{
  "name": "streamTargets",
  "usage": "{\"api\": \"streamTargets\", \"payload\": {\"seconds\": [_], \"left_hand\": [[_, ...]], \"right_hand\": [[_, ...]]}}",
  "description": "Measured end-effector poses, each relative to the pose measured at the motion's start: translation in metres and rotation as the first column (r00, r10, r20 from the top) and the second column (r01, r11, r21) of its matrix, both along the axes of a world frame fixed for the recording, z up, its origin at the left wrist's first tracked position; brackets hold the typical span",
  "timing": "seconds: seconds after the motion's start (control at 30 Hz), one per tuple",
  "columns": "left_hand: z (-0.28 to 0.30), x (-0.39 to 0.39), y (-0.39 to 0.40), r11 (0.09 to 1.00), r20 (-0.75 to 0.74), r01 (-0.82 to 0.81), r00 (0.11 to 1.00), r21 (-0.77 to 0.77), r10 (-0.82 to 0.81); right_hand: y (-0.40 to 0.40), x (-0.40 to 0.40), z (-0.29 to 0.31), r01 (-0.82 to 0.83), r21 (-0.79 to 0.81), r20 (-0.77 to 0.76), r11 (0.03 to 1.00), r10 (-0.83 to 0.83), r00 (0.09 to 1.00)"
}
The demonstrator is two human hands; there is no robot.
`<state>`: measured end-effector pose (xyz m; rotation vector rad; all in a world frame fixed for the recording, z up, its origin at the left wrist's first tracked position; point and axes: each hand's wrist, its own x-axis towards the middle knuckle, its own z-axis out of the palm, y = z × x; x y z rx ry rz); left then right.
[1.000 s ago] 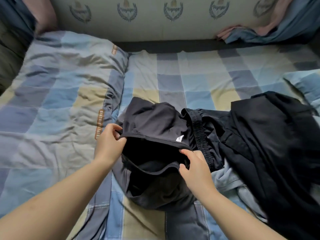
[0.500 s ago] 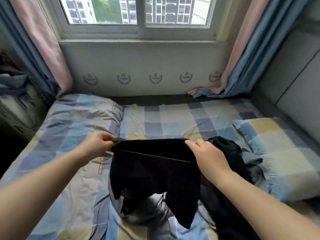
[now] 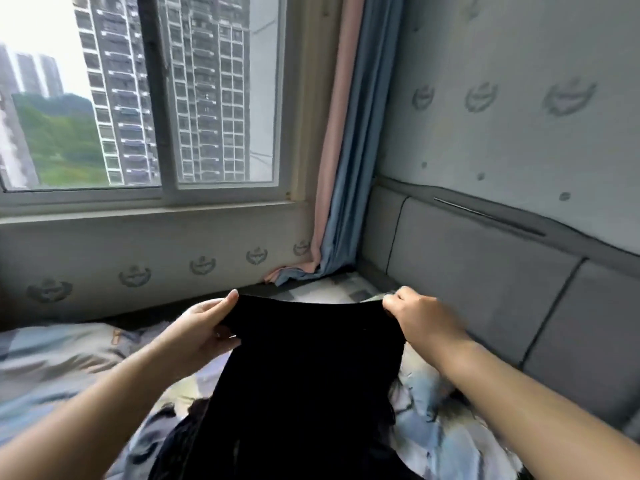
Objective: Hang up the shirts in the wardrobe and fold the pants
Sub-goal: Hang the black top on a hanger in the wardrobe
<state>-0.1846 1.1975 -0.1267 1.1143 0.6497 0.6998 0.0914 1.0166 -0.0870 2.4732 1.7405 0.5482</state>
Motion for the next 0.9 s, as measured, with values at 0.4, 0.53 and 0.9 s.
{"api": "streamTargets", "payload": {"seconds": [0.4,0.53,0.9], "left_hand": [[0.106,0.140,-0.176,0.836,0.518,0.498,0.790,-0.230,-0.328],[0.126,0.186,-0.255,0.729,0.597,0.635,0.697,-0.256,-0.398],[0.148,0.280,-0.494,0.529,0.694,0.775,0.591,-0.347,-0.411]], "right_hand": [[-0.259,0.023,0.093,0.517,0.309,-0.064,0.799,-0.525,0.849],[-0.346,0.022,0.107,0.745,0.396,-0.648,0.536,-0.412,0.641],[-0.592,-0.013,0.147,0.915,0.374,-0.631,-0.155,0.680,0.373]]}}
